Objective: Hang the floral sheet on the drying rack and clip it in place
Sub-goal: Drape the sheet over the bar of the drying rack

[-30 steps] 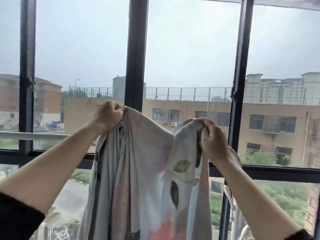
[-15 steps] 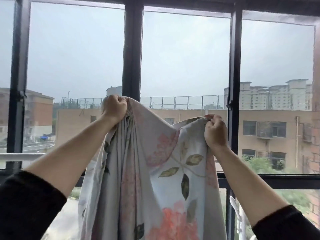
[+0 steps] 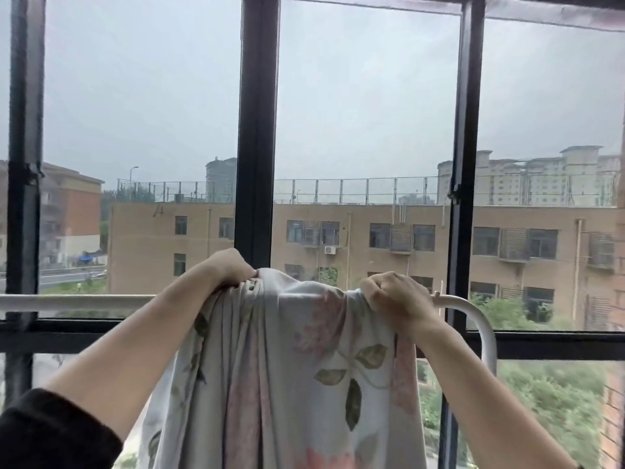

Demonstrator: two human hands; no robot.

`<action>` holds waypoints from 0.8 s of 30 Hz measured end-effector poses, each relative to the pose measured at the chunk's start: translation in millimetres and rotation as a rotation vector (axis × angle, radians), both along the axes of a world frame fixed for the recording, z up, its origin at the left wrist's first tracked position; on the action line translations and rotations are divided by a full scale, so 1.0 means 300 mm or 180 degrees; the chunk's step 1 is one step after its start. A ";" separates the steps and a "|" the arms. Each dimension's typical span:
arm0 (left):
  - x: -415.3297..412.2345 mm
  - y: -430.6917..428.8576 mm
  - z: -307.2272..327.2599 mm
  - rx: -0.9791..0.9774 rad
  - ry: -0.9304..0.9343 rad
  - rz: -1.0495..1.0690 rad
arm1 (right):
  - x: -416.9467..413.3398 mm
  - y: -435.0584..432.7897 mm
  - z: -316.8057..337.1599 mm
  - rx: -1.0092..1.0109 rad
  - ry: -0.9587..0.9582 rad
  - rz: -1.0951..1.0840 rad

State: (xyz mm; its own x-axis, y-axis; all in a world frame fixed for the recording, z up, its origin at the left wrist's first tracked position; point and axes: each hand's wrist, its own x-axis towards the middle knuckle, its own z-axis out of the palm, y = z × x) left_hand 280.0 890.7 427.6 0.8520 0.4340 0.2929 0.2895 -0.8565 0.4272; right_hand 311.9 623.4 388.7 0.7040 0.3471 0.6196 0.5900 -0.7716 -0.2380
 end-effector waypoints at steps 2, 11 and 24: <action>0.006 -0.014 0.001 0.0074 0.0008 -0.0081 | -0.030 -0.005 -0.011 -0.0322 -0.0058 0.0057; -0.155 -0.021 -0.005 -0.0218 -0.1501 -0.0234 | -0.019 0.017 -0.021 -0.0281 -0.0210 0.0073; -0.455 0.002 -0.210 -0.0241 -0.2537 -0.0162 | 0.037 0.002 -0.026 -0.0189 -0.0239 0.0052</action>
State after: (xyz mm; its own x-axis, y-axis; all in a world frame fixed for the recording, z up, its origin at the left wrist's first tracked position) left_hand 143.5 891.3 364.7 0.4180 0.4433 0.7930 -0.1659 -0.8210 0.5464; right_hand 323.1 624.0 381.0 0.6503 0.3959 0.6484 0.6170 -0.7732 -0.1467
